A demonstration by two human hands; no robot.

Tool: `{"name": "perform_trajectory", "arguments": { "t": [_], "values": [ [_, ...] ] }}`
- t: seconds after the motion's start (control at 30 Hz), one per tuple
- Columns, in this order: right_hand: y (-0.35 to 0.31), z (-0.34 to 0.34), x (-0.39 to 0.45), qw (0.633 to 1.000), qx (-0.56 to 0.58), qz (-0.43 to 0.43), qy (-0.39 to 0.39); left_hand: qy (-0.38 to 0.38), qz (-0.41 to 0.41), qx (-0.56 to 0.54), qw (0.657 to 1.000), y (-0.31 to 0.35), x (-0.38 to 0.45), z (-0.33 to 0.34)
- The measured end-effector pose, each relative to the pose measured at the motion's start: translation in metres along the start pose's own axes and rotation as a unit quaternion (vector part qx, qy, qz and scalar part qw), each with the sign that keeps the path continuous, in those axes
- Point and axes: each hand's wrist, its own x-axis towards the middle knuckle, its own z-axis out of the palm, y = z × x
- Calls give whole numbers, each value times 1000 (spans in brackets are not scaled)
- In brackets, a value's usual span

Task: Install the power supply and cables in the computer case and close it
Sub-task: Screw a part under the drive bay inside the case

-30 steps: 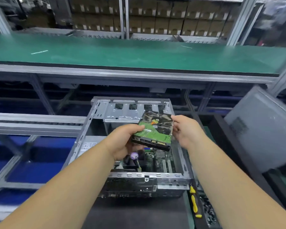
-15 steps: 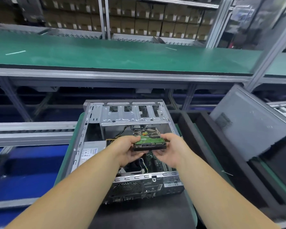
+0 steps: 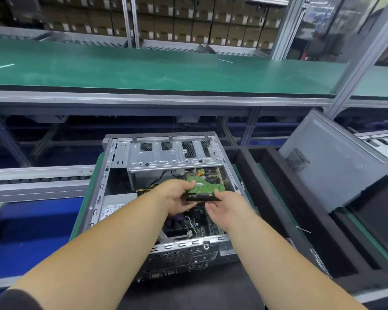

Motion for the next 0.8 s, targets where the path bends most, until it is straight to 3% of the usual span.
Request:
{"name": "perform_trajectory", "arguments": {
  "t": [0.43, 0.6, 0.8],
  "values": [
    [-13, 24, 30, 997, 1, 16, 81, -43, 6, 12, 999, 12, 15, -9],
    [-9, 27, 36, 993, 40, -22, 106, -48, 13, 18, 999, 6, 18, -11],
    [-5, 31, 32, 992, 84, -81, 41, -23, 59, -51, 997, 6, 30, -12]
  ]
}}
